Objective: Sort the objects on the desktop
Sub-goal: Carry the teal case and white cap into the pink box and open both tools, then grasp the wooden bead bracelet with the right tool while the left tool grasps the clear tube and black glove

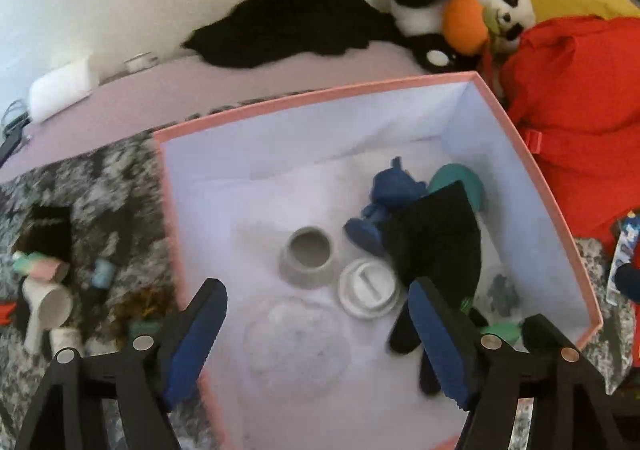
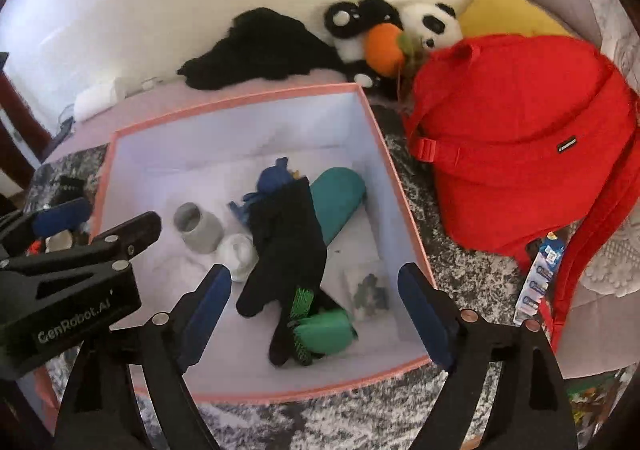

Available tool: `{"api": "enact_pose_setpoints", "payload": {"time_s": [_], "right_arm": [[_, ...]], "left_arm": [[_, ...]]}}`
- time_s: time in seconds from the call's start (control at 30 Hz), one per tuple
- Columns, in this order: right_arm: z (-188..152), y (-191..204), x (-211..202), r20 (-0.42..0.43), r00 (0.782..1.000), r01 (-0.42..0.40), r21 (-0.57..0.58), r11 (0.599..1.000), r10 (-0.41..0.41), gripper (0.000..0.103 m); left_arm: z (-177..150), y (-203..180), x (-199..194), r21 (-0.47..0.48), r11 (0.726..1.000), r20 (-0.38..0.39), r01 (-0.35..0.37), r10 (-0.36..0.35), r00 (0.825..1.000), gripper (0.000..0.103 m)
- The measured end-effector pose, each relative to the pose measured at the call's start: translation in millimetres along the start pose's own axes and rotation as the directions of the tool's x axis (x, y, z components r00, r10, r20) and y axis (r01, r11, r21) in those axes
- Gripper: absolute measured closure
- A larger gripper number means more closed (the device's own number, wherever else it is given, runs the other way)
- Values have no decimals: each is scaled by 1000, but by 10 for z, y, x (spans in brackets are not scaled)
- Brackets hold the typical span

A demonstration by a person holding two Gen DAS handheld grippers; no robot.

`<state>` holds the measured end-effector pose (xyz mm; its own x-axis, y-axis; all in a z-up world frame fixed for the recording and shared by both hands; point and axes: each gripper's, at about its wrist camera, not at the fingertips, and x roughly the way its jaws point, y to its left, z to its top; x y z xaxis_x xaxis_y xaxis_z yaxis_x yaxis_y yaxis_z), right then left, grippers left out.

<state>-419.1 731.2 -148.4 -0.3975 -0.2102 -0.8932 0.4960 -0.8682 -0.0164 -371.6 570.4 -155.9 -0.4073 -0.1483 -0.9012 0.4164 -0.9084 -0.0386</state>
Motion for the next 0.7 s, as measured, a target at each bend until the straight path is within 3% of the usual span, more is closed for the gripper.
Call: {"api": "enact_pose_setpoints", "payload": {"time_s": [0.17, 0.3, 0.5, 0.57, 0.7], "right_arm": [[-158, 638, -492, 56, 998, -33, -83, 996, 38, 12], [-380, 1459, -603, 37, 991, -119, -172, 978, 127, 11], [-580, 2635, -49, -82, 973, -226, -194, 955, 214, 12], [-576, 2897, 261, -121, 971, -227, -175, 958, 208, 12], [-513, 3209, 905, -157, 979, -154, -137, 978, 133, 12]], "left_arm": [[-489, 893, -429, -153, 988, -9, 10, -12, 1000, 18], [-965, 1863, -510, -236, 969, -55, -79, 68, 996, 16], [-1371, 3141, 56, -232, 955, -141, -186, 157, 978, 16], [-1356, 3359, 316, -218, 960, -142, -178, 149, 979, 16], [-1290, 3629, 813, -175, 973, -144, -151, 127, 981, 16]]}}
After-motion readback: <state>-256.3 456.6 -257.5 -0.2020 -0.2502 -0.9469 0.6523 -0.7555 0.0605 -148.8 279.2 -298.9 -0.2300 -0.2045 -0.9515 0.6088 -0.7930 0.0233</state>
